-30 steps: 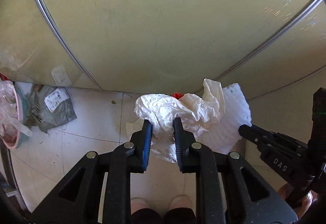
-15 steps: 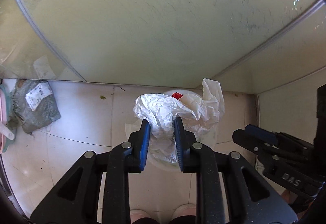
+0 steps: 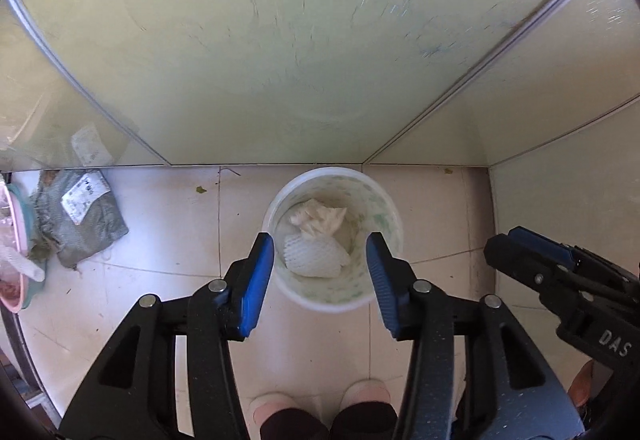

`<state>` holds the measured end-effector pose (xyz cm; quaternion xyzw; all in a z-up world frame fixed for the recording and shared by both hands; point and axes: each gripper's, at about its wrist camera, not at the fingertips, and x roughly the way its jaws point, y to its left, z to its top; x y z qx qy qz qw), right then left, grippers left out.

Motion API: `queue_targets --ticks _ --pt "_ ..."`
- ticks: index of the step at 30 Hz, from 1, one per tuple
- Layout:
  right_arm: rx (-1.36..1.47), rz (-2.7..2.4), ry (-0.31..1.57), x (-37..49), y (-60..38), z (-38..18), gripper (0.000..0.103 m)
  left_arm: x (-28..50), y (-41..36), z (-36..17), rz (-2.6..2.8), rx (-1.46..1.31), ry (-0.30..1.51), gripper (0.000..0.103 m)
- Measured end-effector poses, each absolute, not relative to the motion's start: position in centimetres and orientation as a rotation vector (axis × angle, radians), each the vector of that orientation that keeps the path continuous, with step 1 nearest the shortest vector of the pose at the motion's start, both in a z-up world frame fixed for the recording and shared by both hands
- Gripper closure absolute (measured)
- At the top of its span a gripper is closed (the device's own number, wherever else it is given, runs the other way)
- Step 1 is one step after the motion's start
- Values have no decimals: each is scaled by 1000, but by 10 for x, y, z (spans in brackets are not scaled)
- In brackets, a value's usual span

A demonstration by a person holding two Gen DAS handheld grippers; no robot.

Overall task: Collect trash
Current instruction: 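Open both grippers over the bin to drop the net and tissue, then raise both grippers back up to the counter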

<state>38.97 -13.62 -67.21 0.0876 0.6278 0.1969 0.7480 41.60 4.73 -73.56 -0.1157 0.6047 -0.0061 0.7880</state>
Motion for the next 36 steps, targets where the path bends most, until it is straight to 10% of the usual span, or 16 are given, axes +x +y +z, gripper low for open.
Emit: queue_targets --ticks 17,36 --pt "180 408 1283 359 -140 -455 61 369 55 -468 -22 -247 1174 56" --pt "115 320 753 277 -144 -130 54 296 77 -122 -105 -123 675 40"
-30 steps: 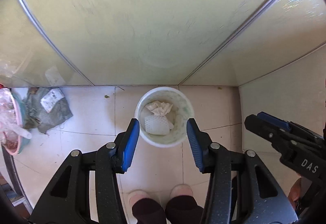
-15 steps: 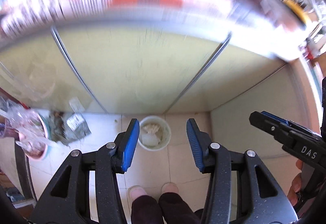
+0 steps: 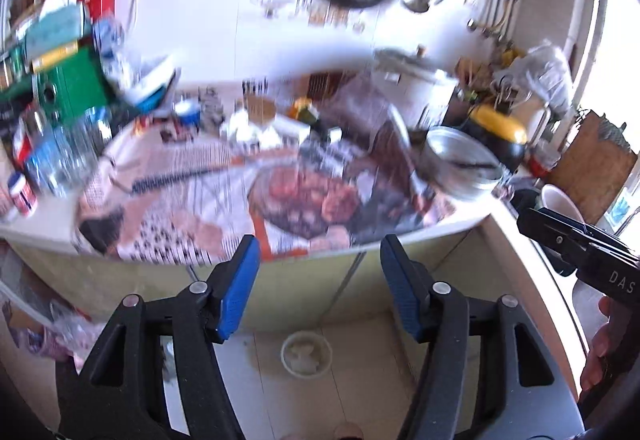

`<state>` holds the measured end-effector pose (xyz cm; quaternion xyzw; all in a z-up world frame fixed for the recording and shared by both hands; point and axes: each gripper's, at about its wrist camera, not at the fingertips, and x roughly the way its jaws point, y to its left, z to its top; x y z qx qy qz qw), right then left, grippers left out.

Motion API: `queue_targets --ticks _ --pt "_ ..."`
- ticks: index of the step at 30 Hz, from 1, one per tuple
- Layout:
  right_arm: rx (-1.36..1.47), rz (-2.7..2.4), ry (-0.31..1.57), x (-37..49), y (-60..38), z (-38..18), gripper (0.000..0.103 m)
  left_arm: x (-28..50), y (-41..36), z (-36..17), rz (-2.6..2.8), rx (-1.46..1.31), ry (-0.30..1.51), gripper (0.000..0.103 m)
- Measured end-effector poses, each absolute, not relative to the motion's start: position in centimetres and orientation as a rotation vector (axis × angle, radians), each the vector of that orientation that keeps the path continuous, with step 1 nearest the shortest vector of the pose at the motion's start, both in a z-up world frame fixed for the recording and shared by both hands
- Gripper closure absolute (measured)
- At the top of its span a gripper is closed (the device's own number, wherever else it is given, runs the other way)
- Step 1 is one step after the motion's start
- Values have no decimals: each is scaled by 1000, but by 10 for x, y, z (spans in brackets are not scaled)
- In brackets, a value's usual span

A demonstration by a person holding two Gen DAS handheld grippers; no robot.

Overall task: Collect trash
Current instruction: 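Raise both grippers back up to the counter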

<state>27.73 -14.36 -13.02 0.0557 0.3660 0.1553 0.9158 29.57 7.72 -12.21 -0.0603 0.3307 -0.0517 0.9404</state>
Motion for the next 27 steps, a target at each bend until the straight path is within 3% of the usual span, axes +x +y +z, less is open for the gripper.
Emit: queue_targets --ticks 6,8,11,27 --pt "64 264 576 268 -136 -73 40 285 78 -67 -101 -67 531 27" --pt "52 256 537 269 -137 -65 30 287 78 -59 -93 -57 510 14" --pt "36 246 493 276 -137 -55 20 299 76 -51 -71 -30 482 10" --pt "24 393 551 434 -165 -63 18 465 66 -63 89 -114 561 8"
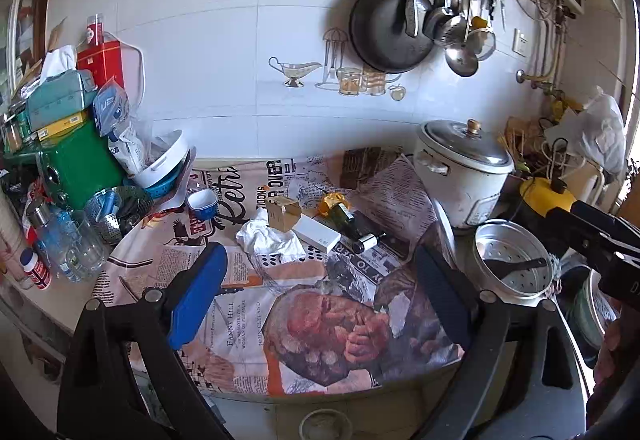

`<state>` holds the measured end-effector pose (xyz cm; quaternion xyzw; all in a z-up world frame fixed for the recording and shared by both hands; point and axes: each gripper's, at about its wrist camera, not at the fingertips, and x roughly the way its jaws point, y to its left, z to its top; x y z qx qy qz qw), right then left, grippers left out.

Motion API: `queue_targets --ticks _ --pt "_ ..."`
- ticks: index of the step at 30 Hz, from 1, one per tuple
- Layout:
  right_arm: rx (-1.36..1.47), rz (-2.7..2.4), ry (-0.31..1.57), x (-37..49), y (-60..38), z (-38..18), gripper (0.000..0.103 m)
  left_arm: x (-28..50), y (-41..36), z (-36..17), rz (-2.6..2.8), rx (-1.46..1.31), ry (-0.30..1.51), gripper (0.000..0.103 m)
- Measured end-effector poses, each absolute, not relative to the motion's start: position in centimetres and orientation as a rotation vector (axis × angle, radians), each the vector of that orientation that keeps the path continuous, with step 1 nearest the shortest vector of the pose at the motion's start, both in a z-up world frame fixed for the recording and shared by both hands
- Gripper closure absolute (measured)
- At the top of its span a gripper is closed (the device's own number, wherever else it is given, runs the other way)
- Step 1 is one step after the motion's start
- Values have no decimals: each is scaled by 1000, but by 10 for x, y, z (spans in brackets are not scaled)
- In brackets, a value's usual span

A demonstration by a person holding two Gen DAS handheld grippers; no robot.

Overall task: Collect trash
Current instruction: 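Raise both grippers back up to the counter, then grasp the clear glass bottle with the right gripper while the left grasps the cardboard box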

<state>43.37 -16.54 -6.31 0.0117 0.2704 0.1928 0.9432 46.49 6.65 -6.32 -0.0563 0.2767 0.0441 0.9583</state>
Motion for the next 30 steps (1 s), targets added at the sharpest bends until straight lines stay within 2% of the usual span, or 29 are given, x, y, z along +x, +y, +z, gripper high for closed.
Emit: queue_targets --ticks 12,25,30 --pt "36 489 751 542 -162 -111 18 551 100 -94 176 -192 668 8" --pt "119 319 932 604 -121 -166 18 671 179 -165 21 -182 852 8" --pt "125 240 1018 630 -105 -203 18 715 193 -191 -45 -152 900 13"
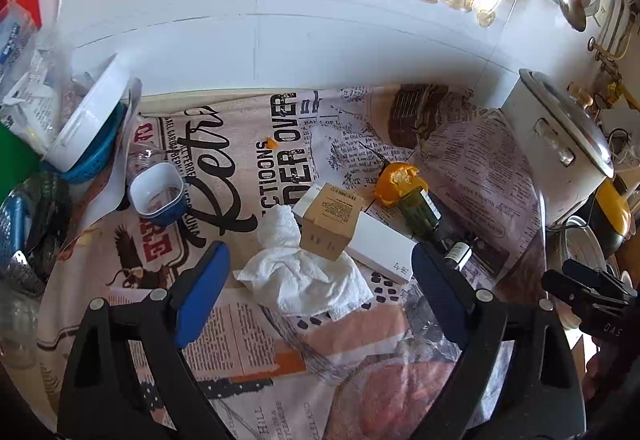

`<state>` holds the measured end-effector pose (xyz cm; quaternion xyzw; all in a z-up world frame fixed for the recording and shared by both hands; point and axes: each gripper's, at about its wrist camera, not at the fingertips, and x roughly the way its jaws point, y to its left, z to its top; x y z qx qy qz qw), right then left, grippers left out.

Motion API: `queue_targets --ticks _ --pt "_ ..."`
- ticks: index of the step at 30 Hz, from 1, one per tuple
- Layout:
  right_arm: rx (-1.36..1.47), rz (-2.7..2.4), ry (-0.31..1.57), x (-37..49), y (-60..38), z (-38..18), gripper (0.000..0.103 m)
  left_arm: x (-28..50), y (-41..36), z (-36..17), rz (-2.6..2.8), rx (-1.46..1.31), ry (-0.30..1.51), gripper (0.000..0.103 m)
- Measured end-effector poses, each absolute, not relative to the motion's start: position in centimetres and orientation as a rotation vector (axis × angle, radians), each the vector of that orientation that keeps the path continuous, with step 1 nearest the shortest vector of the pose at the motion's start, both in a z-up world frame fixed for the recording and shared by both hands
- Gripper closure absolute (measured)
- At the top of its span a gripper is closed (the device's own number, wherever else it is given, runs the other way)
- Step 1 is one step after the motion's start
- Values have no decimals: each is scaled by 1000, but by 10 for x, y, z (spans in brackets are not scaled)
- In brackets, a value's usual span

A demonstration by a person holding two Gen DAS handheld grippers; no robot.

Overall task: Collect trash
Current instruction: 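Grasp the clear glass bottle with the right gripper while the left grasps the cardboard box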

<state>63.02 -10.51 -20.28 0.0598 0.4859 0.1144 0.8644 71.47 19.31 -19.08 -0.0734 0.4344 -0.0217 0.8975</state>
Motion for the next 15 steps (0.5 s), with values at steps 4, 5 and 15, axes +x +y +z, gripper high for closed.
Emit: queue_targets --ticks 4,5,15 --pt "202 205 1088 650 -100 -235 21 739 191 -214 -105 -154 947 21" --pt "225 201 1101 655 -99 -243 24 743 191 -218 -118 -159 955 22" --pt "363 96 1177 693 -86 -296 34 770 186 -240 -197 -98 948 34"
